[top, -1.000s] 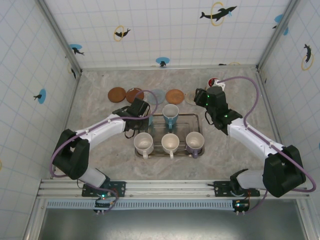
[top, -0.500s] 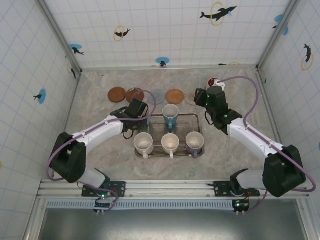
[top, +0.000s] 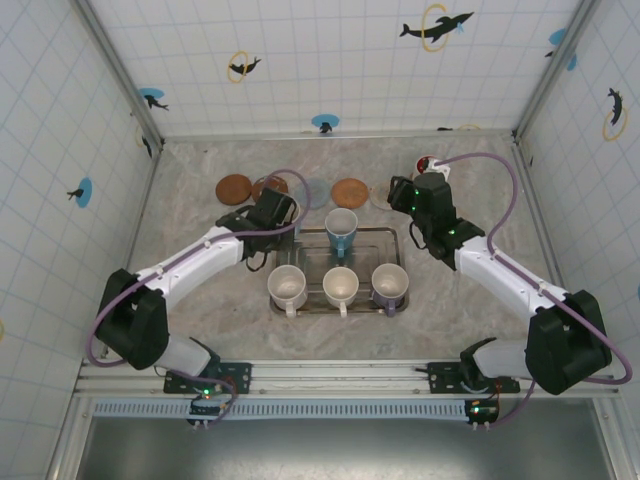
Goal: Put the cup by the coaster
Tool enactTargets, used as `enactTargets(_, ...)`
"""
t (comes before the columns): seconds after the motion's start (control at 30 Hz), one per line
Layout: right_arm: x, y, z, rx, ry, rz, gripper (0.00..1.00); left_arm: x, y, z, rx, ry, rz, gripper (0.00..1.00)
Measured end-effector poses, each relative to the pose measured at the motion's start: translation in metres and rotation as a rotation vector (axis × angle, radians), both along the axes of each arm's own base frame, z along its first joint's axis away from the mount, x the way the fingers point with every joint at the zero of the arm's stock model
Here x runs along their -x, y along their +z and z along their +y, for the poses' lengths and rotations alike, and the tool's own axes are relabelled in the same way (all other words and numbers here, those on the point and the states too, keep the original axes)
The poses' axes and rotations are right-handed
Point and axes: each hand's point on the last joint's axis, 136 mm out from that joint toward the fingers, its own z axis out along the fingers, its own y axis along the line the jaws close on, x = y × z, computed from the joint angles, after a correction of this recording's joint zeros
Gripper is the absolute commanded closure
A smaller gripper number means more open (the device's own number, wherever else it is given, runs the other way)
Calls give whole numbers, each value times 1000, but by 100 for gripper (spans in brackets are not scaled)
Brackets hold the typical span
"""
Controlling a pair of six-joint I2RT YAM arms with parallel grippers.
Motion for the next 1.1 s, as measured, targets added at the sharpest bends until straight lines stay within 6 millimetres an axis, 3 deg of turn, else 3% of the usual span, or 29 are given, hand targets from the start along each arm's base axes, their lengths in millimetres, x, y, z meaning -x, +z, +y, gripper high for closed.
enactTargets(0.17,1,-1,1,-3,9,1,38,-18,18,1,22,29,-38,100)
enactTargets(0.5,-1,2,5,-33,40,-15,38,-64,37,26,-1,116,-59,100)
enactTargets(0.7,-3,-9,-4,-44,38,4,38,-100,49,59,16,186,-82,100)
enactTargets(0.87,-4,-16,-13,-57,29,18,38,-129,43,88,-6,238,-75,100)
enactTargets(1.1,-10,-20,-18,-77,26,18,38,-143,11,100,-43,248,-9,100)
